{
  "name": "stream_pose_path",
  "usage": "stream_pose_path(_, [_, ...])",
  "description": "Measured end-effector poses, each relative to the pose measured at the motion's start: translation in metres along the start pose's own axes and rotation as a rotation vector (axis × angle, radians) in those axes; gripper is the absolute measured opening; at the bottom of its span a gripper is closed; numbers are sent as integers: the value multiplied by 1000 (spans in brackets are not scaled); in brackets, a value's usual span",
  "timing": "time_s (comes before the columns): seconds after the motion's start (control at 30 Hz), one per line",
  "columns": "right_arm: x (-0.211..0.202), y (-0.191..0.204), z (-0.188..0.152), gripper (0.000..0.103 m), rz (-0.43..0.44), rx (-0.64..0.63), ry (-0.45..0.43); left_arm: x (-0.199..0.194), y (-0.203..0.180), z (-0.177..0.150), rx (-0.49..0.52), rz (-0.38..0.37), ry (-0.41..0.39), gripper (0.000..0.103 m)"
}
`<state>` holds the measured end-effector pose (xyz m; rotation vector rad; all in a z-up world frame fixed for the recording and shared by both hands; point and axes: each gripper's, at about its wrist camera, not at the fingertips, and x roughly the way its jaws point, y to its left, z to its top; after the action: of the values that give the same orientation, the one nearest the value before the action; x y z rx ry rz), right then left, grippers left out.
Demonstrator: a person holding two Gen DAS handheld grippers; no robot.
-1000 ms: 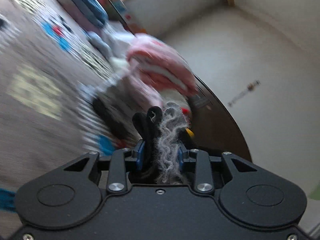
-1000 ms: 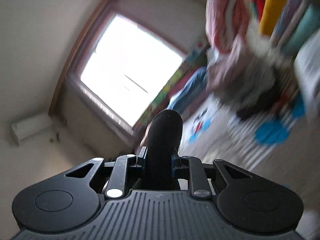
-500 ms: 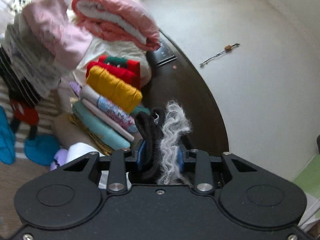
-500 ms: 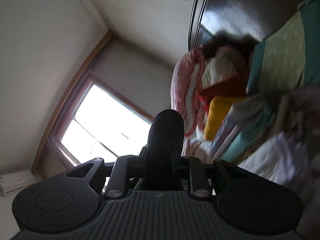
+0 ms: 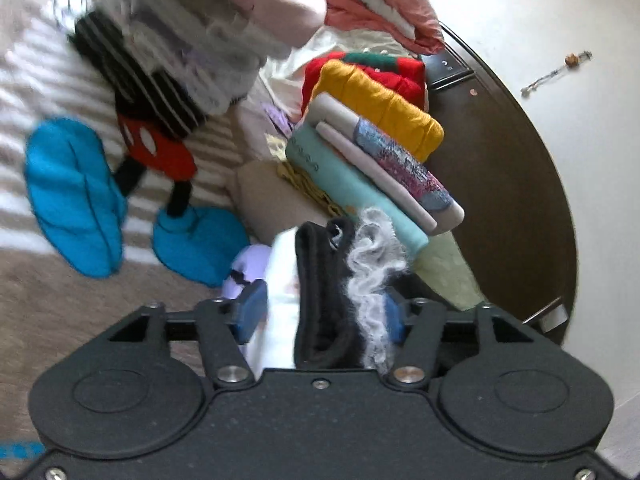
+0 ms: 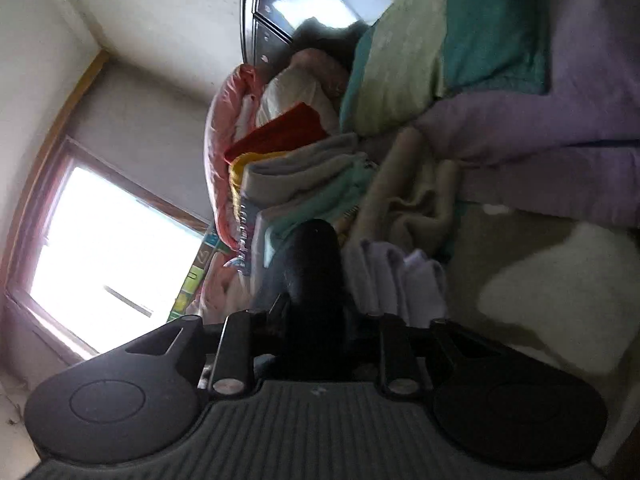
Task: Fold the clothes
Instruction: 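Carry the folded garment with both grippers toward the clothes stack by the headboard, then lower the garment onto the folded clothes stack and open both grippers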
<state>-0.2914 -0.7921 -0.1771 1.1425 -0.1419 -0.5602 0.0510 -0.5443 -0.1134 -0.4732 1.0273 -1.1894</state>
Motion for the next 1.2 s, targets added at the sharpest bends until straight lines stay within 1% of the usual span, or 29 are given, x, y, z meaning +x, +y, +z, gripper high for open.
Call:
stream_pose_path(0.07, [-6, 7, 6, 34, -15, -10, -27, -8, -3, 0, 18, 11, -19, 62])
stream_pose_path(0.1, [-9, 13, 7, 40, -32, -36, -35, -12, -3, -1, 22, 11, -26, 63])
stream_pose_path(0.13, [-14, 19, 8, 48, -44, -59, -41, -16, -3, -1, 25, 12, -34, 63])
stream_pose_path(0.17, [-19, 24, 9, 53, -56, -82, -46, -21, -7, -2, 43, 25, -46, 64])
stream_pose_path(0.2, [-24, 30, 10, 59, -68, -102, -52, -27, -10, -3, 61, 39, -57, 68])
stream_pose_path(0.27, [-33, 42, 9, 61, -97, -141, -52, -37, -19, -5, 98, 66, -72, 74])
stream_pose_path(0.3, [-39, 50, 8, 65, -113, -166, -47, -40, -23, -6, 119, 80, -71, 82])
stream_pose_path(0.33, [-43, 57, 7, 73, -131, -191, -40, -44, -30, -7, 148, 95, -69, 89])
stream_pose_path(0.37, [-41, 64, 5, 78, -152, -217, -30, -47, -36, -9, 183, 103, -62, 90])
stream_pose_path(0.4, [-43, 71, 3, 87, -172, -243, -19, -50, -43, -11, 219, 110, -55, 92])
stream_pose_path(0.43, [-51, 78, -2, 92, -191, -269, -9, -53, -49, -13, 254, 118, -48, 95])
stream_pose_path(0.47, [-57, 84, -8, 95, -210, -294, -2, -56, -57, -17, 301, 134, -41, 97])
stream_pose_path(0.5, [-63, 91, -14, 101, -232, -318, 3, -58, -64, -22, 339, 147, -37, 102])
stream_pose_path(0.53, [-68, 96, -19, 103, -251, -339, 9, -60, -70, -27, 378, 160, -34, 102])
stream_pose_path(0.6, [-76, 106, -28, 103, -284, -366, 27, -64, -83, -38, 454, 178, -17, 102])
stream_pose_path(0.67, [-77, 111, -34, 103, -326, -390, 52, -69, -94, -51, 521, 226, -24, 102])
stream_pose_path(0.73, [-80, 117, -41, 103, -377, -415, 76, -73, -103, -60, 565, 262, -35, 102])
stream_pose_path(0.8, [-83, 122, -48, 103, -406, -448, 87, -77, -112, -67, 600, 293, -48, 102])
stream_pose_path(0.9, [-91, 130, -57, 103, -434, -502, 91, -82, -121, -73, 628, 310, -47, 102])
stream_pose_path(0.97, [-95, 134, -61, 103, -439, -516, 98, -85, -126, -73, 639, 307, -54, 103])
stream_pose_path(1.07, [-101, 139, -65, 103, -454, -534, 106, -89, -136, -75, 653, 329, -56, 103])
stream_pose_path(1.2, [-108, 145, -69, 103, -475, -557, 117, -94, -141, -79, 668, 341, -65, 103])
